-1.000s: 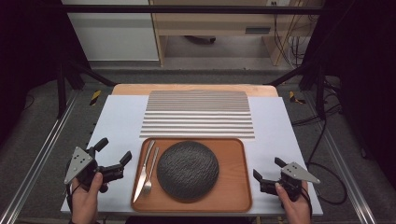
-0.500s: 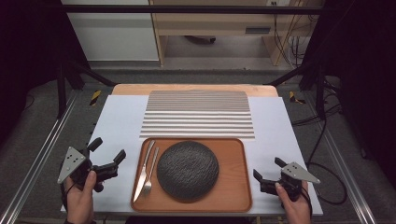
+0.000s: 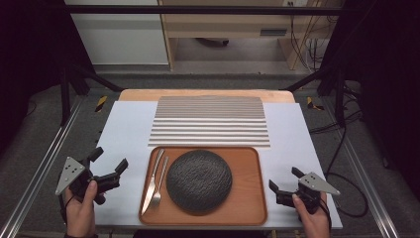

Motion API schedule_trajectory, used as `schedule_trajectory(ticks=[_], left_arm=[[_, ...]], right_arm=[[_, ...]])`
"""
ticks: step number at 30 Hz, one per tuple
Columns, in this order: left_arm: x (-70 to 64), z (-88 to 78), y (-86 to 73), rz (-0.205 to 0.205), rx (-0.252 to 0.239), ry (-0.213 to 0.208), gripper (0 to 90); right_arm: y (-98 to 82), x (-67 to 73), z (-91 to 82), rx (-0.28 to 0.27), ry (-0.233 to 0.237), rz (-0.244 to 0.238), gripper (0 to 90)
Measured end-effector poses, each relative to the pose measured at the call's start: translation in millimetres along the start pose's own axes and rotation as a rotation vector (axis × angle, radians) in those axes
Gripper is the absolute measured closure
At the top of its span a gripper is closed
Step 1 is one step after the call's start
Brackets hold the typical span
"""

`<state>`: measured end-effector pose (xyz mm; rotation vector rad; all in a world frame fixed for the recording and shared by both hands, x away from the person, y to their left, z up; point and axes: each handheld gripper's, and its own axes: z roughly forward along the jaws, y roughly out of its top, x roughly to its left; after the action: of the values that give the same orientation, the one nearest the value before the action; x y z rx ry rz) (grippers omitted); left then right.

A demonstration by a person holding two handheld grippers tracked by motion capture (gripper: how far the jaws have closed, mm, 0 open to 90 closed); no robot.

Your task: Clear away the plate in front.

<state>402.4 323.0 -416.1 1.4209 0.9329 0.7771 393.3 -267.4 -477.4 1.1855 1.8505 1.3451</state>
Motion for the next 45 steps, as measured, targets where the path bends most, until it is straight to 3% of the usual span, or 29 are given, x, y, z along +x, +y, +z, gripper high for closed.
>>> schedule_trajectory(ticks=[30,45], left_arm=[[13.5,-3.9,-21.0,-0.044,0.036,0.011,2.6],[7.9,-6.1,-30.7,-0.015,0.075,-0.023,2.6]], right_arm=[[-0.4,-1.9,-0.8,-0.001,-0.014,0.004,3.5],[-1.0,-2.9,-0.2,-0.001,-0.024,0.003,3.5]])
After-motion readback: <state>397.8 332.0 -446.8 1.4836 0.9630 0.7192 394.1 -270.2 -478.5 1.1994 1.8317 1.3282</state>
